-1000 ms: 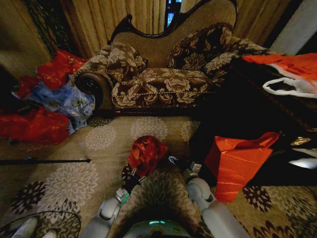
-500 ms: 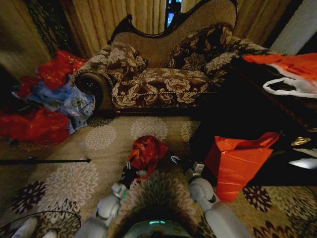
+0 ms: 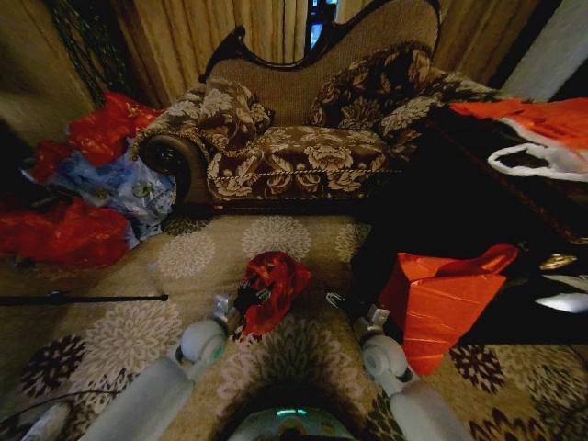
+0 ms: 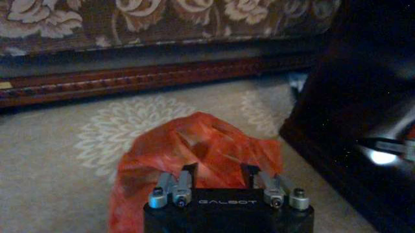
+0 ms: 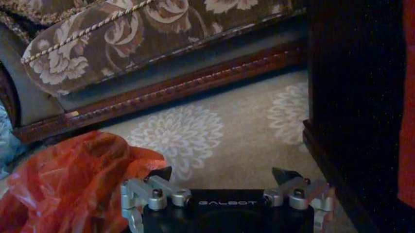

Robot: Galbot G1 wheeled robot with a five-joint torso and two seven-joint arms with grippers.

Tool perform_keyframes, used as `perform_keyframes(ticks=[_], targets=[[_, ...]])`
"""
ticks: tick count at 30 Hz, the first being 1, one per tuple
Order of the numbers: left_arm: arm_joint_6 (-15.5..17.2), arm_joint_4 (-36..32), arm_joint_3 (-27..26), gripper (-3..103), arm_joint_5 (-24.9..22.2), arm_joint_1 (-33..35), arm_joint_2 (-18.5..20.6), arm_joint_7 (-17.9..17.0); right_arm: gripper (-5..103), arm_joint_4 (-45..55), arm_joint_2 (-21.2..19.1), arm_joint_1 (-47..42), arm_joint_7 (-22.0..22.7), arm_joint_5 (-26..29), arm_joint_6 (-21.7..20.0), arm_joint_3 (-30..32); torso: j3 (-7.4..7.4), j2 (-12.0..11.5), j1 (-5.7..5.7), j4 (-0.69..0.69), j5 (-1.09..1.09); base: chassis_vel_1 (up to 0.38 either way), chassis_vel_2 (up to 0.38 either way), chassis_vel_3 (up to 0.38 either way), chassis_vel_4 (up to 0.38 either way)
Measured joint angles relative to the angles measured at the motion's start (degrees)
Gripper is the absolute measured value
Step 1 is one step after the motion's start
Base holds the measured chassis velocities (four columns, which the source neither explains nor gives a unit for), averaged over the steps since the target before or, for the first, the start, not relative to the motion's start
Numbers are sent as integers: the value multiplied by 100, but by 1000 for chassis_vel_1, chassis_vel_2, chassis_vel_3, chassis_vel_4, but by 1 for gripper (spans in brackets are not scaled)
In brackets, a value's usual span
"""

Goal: Place a garbage bag over the trash bin.

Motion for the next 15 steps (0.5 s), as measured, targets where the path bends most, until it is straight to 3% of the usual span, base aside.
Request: perform_keyframes(ticks=[1, 2, 4, 6, 7, 10, 13, 15], targets=[[230, 37, 98, 43, -107, -201, 20, -225, 100, 14, -2, -26, 0, 4, 0, 25, 0, 0, 0, -2, -1, 0, 0, 0, 0], [230, 37, 98, 43, -107, -201, 20, -225, 100, 14, -2, -26, 0, 4, 0, 25, 0, 0, 0, -2, -1, 0, 0, 0, 0], [775, 105, 279, 32, -542, -620, 49, -727, 100, 28, -7, -75, 1, 10, 1, 83, 0, 0, 0, -2, 0, 0, 0, 0, 0], [1029, 279, 457, 27, -897, -978, 47, -1001, 100, 28, -20, -95, 3, 12, 3, 115, 0, 0, 0, -2, 1, 0, 0, 0, 0], [1029, 279, 457, 27, -897, -978, 47, -1001, 100, 28, -20, -95, 3, 12, 3, 115, 0, 0, 0, -2, 1, 0, 0, 0, 0], [1245, 827, 704, 11, -1052, -1531, -149, -1053, 100, 17, -26, -91, 7, 26, 5, 151, 0, 0, 0, 0, 0, 0, 0, 0, 0], [1384, 1172, 863, 2, -1185, -1813, -332, -1048, 100, 1, -27, -79, 12, 32, 5, 158, 1, 0, 0, -1, -1, 0, 0, 0, 0], [1423, 1532, 1036, 1, -1217, -2044, -534, -1011, 100, -22, -27, -54, 13, 35, 5, 156, 0, 0, 0, -1, 1, 0, 0, 0, 0]])
